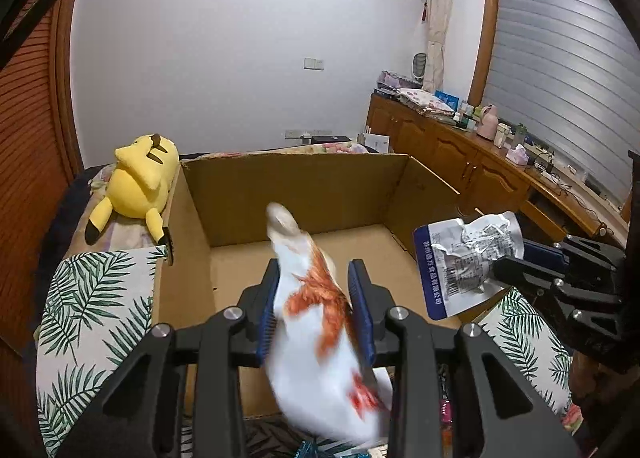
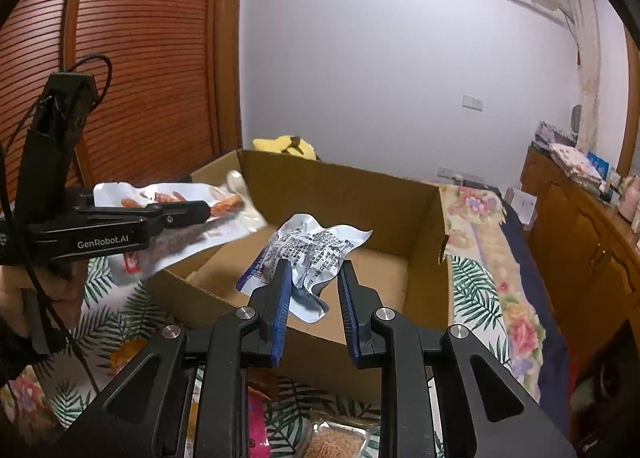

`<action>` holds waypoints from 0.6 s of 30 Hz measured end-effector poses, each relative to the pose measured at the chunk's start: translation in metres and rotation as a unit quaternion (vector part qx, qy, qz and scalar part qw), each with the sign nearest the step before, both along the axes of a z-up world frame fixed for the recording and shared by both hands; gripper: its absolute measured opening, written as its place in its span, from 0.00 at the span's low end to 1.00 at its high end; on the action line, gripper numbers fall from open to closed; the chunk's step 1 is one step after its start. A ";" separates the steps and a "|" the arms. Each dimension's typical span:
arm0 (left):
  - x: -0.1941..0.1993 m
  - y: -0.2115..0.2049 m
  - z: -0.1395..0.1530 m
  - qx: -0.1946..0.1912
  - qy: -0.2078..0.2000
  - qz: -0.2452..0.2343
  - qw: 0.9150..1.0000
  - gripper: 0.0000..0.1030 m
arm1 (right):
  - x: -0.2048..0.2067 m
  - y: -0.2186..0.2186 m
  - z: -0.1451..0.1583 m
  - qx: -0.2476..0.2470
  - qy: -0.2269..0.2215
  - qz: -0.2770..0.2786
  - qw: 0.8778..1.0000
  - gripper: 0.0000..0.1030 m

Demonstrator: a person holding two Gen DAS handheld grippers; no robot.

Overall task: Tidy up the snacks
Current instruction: 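Open both tools to drop the packets into the cardboard box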

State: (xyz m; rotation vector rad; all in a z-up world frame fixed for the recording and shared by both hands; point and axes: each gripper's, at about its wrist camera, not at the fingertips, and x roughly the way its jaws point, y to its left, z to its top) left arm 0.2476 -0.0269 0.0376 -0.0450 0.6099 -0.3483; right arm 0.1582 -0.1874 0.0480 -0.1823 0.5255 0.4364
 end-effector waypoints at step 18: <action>-0.008 0.000 -0.002 0.010 -0.020 0.005 1.000 0.57 | 0.016 0.004 -0.012 -0.002 0.026 -0.004 1.000 0.22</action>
